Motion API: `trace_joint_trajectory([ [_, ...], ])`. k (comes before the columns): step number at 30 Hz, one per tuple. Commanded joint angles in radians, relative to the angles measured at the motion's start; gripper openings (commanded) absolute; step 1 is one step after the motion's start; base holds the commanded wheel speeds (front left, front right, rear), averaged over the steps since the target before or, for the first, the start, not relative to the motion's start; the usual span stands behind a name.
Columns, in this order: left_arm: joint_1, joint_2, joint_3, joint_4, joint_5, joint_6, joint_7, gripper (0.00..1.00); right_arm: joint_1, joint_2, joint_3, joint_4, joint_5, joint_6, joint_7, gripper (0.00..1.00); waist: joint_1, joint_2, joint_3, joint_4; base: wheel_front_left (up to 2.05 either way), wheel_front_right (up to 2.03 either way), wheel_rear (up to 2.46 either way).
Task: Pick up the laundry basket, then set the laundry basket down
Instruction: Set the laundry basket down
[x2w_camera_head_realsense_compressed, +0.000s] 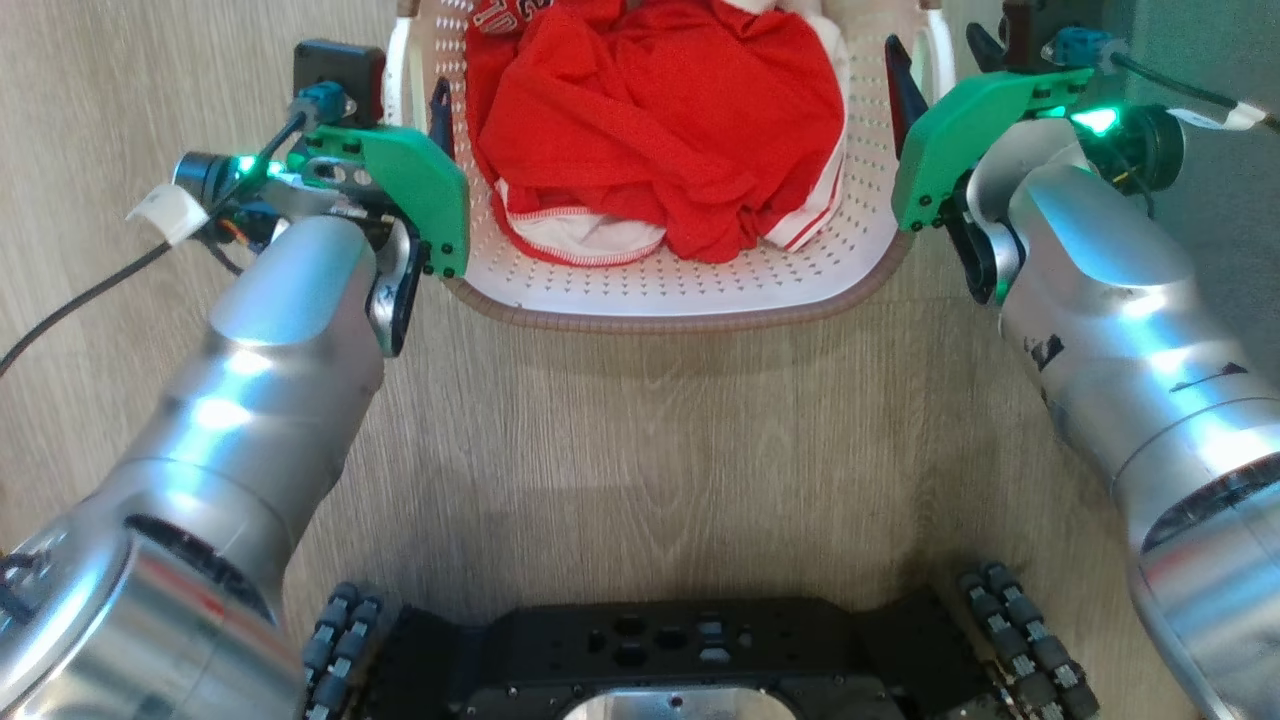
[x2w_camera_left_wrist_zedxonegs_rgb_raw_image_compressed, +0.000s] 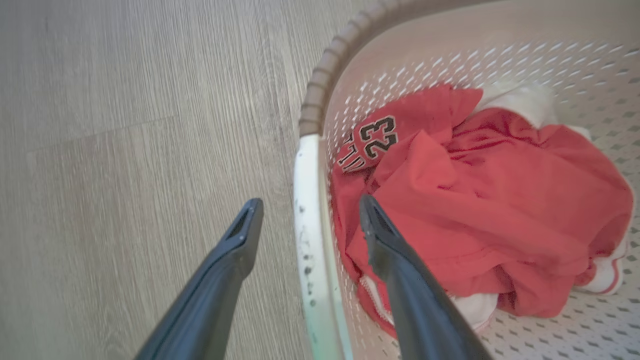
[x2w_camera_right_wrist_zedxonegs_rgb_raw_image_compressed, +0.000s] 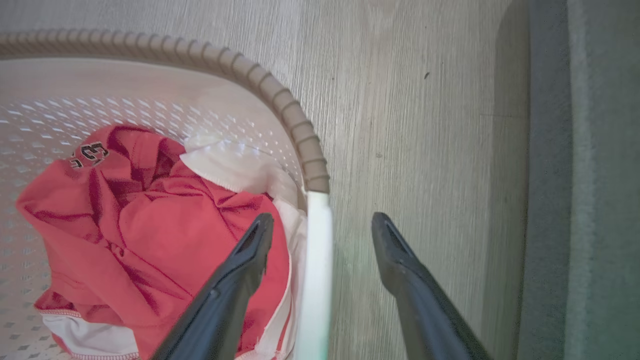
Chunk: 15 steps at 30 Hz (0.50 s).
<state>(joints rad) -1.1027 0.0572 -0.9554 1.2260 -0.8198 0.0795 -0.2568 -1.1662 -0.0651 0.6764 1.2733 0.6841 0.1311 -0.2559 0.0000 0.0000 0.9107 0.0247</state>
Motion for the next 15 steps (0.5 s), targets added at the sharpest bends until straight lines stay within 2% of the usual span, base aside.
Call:
trace_joint_trajectory([
  [1, 0.037, 0.042, 0.033, -0.037, 0.016, 0.010, -0.005, 1.00, 0.028, 0.015, -0.015, -0.022, -0.023, 0.000, -0.006, 1.00, 0.0000, 0.0000, -0.021, -0.006, 0.00, 0.00, 0.00],
  [11, 0.175, 0.102, 0.216, -0.273, 0.140, 0.060, -0.005, 1.00, 0.117, 0.015, -0.210, -0.133, -0.193, 0.000, -0.006, 1.00, 0.0000, 0.0000, -0.166, -0.024, 0.00, 0.00, 0.00],
  [15, 0.259, 0.105, 0.316, -0.371, 0.200, 0.049, -0.005, 1.00, 0.195, 0.015, -0.288, -0.221, -0.264, 0.000, -0.006, 1.00, 0.0000, 0.0000, -0.241, -0.027, 0.00, 0.00, 0.00],
])
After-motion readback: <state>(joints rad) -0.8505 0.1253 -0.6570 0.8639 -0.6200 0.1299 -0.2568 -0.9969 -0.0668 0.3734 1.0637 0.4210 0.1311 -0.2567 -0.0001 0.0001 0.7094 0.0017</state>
